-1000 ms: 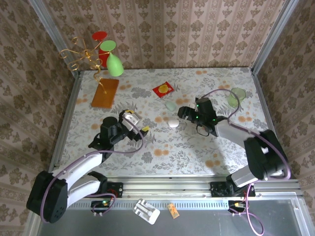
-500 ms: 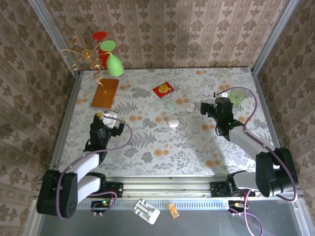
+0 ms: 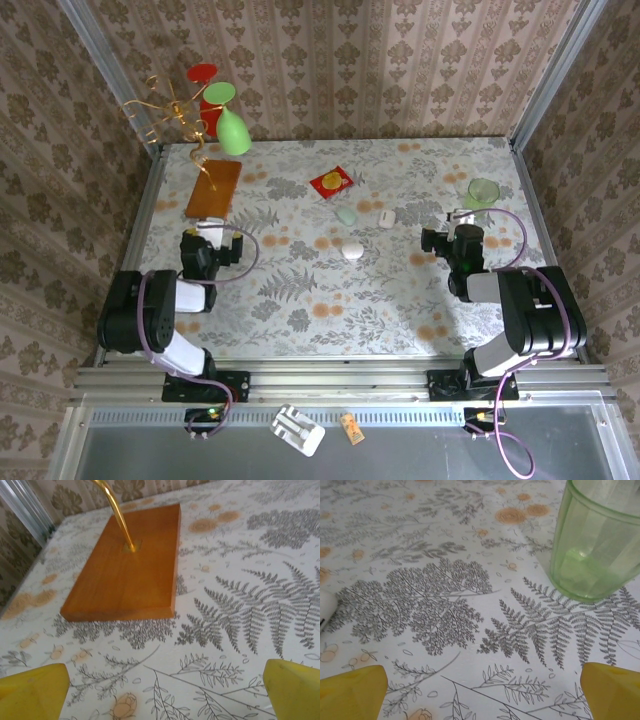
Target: Insert wireless bluetooth earbuds into charging case
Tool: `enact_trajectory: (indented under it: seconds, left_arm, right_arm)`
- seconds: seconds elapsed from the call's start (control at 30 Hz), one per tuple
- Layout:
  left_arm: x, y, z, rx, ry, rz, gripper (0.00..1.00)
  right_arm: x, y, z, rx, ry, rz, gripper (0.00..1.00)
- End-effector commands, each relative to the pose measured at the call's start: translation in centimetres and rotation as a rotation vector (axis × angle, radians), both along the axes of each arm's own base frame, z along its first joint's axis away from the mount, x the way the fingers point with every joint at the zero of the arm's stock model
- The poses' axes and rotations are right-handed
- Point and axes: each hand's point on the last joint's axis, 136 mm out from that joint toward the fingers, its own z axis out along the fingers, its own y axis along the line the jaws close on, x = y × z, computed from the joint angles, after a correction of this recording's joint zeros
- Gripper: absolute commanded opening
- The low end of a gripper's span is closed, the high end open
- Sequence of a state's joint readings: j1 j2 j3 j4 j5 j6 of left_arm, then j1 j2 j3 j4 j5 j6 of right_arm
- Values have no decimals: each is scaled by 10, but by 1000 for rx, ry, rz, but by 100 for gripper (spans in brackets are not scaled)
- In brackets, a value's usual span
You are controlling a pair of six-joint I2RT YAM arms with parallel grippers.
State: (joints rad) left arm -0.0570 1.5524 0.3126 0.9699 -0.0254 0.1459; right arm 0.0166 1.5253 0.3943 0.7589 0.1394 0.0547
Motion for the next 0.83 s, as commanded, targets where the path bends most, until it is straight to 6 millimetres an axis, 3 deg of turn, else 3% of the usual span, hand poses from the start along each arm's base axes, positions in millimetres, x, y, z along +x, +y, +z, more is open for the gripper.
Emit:
enact_trajectory:
  seconds: [0.0, 0.1, 0.8]
  left_arm:
    - [15, 6, 17, -40, -48, 43, 100]
    - [18, 16, 16, -57, -27, 90, 100]
    - [18, 13, 16, -60, -25, 73, 100]
  right_arm:
    - [12, 4, 25, 17, -116, 27, 100]
    - [12, 4, 24, 16, -110, 25, 100]
    - [12, 4, 25, 13, -114, 24, 100]
